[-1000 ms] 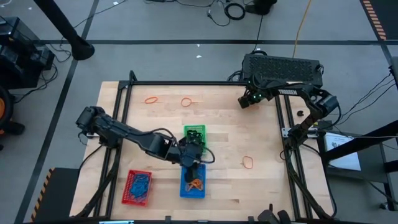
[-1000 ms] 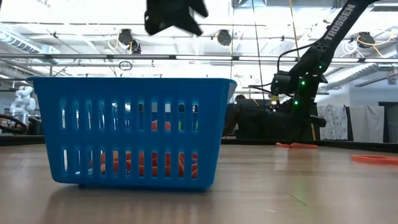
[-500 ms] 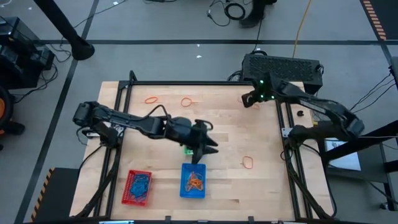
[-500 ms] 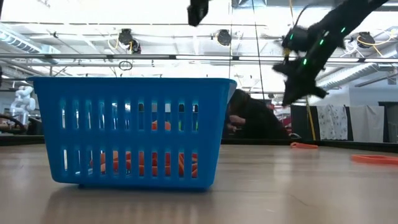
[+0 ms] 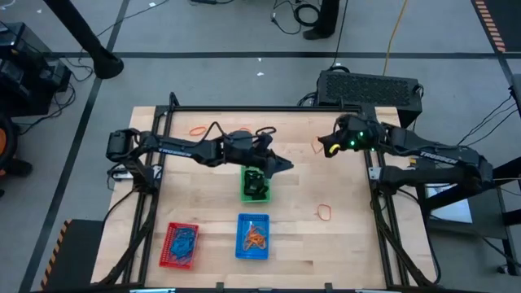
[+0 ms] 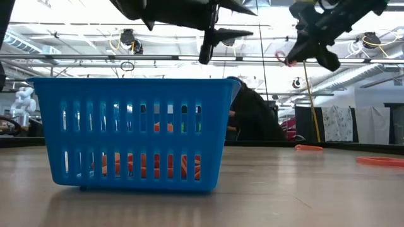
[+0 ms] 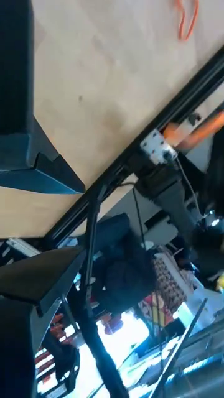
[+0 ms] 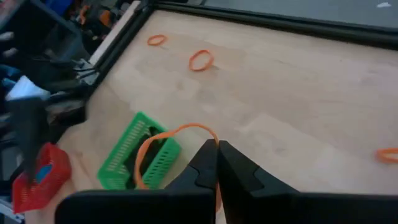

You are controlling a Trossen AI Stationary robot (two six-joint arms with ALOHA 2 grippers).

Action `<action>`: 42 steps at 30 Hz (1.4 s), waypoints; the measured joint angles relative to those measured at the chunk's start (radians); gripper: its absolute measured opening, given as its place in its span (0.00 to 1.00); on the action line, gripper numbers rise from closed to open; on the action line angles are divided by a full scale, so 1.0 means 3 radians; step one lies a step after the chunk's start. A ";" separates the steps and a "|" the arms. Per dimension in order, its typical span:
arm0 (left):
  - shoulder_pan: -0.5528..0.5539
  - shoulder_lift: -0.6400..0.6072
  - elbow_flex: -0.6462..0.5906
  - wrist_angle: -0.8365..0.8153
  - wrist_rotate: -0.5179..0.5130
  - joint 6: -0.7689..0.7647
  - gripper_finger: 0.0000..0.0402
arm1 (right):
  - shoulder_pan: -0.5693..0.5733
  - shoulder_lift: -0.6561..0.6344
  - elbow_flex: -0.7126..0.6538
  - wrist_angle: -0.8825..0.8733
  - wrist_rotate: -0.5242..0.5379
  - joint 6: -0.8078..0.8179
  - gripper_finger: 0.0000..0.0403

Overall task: Sort rubber bands into baskets
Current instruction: Put the orange rubberband into the blue bin

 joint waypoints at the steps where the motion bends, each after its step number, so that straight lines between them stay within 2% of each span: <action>1: 0.0033 0.0001 0.0000 -0.0008 0.0011 0.0000 0.38 | 0.0109 -0.0009 0.0000 0.0002 0.0095 0.0080 0.00; 8: 0.0218 0.0069 0.0000 0.0001 0.0084 0.0003 0.38 | 0.0745 0.0116 0.0000 0.0209 0.0518 0.0481 0.00; 13: 0.0262 0.0145 0.0012 0.0169 0.0334 -0.0003 0.38 | 0.0946 0.0296 0.0001 0.0365 0.0701 0.0623 0.00; 24: 0.0254 0.0360 0.0026 0.0300 0.0350 -0.0178 0.38 | 0.1115 0.0702 0.0001 0.0885 0.0706 0.0633 0.00; 31: 0.0235 0.0391 0.0026 0.0569 0.0394 -0.0175 0.38 | 0.1133 0.0760 0.0003 0.0846 0.0695 0.0633 0.00; 36: 0.0257 0.0392 0.0028 0.0517 0.0410 -0.0177 0.38 | 0.1132 0.0758 0.0003 0.0874 0.0694 0.0628 0.00; 42: 0.0253 0.0392 0.0028 0.0350 0.0412 -0.0178 0.31 | 0.1132 0.0758 0.0003 0.0913 0.0693 0.0630 0.00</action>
